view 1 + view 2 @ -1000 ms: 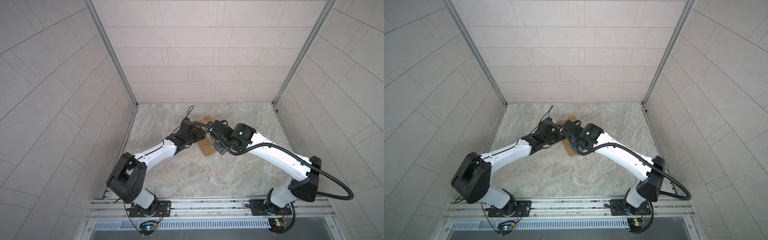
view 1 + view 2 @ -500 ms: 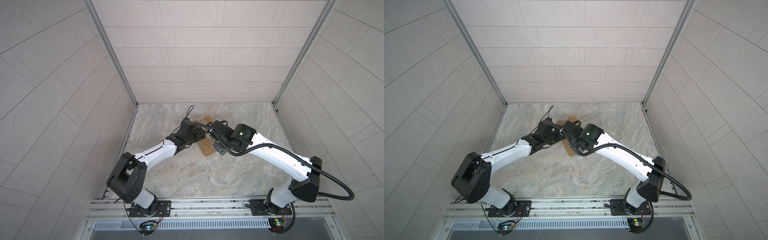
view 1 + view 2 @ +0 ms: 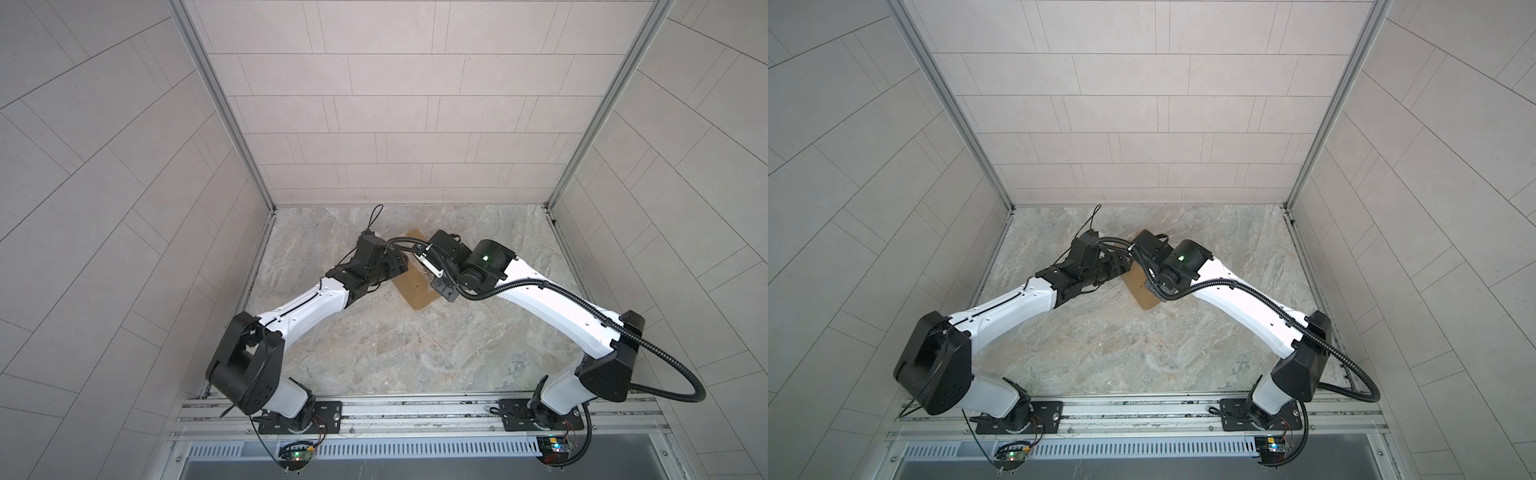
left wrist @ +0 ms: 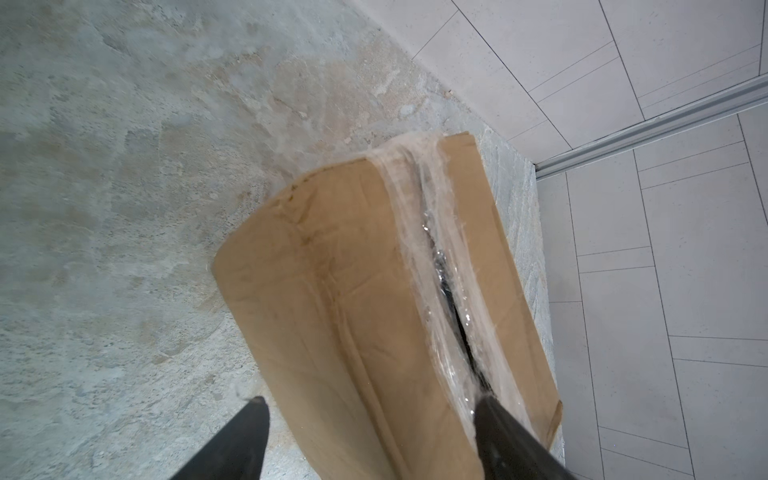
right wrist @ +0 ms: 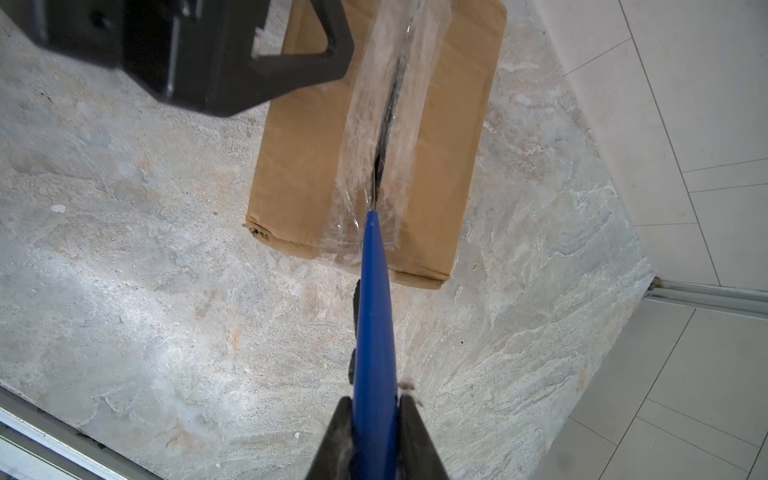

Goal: Unpack the express box
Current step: 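Continue cutting the tape to the near box edge while the left gripper holds the box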

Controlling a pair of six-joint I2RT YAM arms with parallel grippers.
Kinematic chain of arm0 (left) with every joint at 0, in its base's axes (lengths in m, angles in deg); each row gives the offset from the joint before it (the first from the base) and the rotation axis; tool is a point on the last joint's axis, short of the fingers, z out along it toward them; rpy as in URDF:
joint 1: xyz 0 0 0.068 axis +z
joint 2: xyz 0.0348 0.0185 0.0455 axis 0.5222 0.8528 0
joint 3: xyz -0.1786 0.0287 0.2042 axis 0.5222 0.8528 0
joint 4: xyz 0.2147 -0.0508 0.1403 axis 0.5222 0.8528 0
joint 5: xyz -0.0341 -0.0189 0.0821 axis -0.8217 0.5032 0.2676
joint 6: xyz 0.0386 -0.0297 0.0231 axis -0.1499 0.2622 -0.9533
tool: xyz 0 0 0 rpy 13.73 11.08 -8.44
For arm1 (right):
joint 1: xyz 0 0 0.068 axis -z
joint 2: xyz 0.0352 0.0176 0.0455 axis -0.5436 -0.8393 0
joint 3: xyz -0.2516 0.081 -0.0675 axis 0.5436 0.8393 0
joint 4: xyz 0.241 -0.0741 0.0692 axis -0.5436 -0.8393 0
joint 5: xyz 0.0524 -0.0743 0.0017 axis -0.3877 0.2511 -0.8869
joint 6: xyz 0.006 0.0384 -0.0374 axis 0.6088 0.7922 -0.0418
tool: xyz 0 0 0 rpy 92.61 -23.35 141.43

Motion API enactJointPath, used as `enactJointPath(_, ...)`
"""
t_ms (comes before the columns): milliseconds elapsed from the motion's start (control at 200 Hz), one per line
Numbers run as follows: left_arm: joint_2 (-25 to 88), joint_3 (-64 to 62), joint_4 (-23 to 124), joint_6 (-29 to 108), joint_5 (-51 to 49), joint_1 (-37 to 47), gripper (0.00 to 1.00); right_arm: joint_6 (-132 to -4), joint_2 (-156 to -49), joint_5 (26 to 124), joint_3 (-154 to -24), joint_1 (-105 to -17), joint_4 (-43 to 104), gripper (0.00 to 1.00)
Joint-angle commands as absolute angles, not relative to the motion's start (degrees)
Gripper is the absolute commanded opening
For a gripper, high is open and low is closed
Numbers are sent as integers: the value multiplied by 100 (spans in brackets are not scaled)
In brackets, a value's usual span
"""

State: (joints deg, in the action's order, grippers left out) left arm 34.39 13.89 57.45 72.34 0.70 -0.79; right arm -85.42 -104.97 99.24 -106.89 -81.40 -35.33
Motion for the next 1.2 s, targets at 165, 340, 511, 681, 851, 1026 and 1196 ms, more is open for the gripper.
enactJointPath(165,3743,1100,5826,7224,242,-125,80,-8716,-10701,9855,-11069,-8164,-3850,0)
enactJointPath(340,4044,1023,6181,7399,531,-139,77,-8310,-10488,9876,-11087,-8270,-4085,0)
enactJointPath(511,4047,981,6429,7387,802,-139,77,-7960,-10366,10080,-11078,-8355,-4413,0)
enactJointPath(681,4066,1003,6453,7381,845,-140,77,-7802,-10218,10181,-10920,-8415,-4645,0)
enactJointPath(851,4082,1041,6350,7414,776,-139,77,-7673,-10075,10230,-10747,-8426,-4677,0)
enactJointPath(1026,4063,1049,6315,7395,720,-139,77,-7623,-10162,10110,-10556,-8436,-4384,0)
enactJointPath(1196,4038,1101,6263,7449,695,-138,77,-7491,-10516,9936,-10680,-8435,-4162,0)
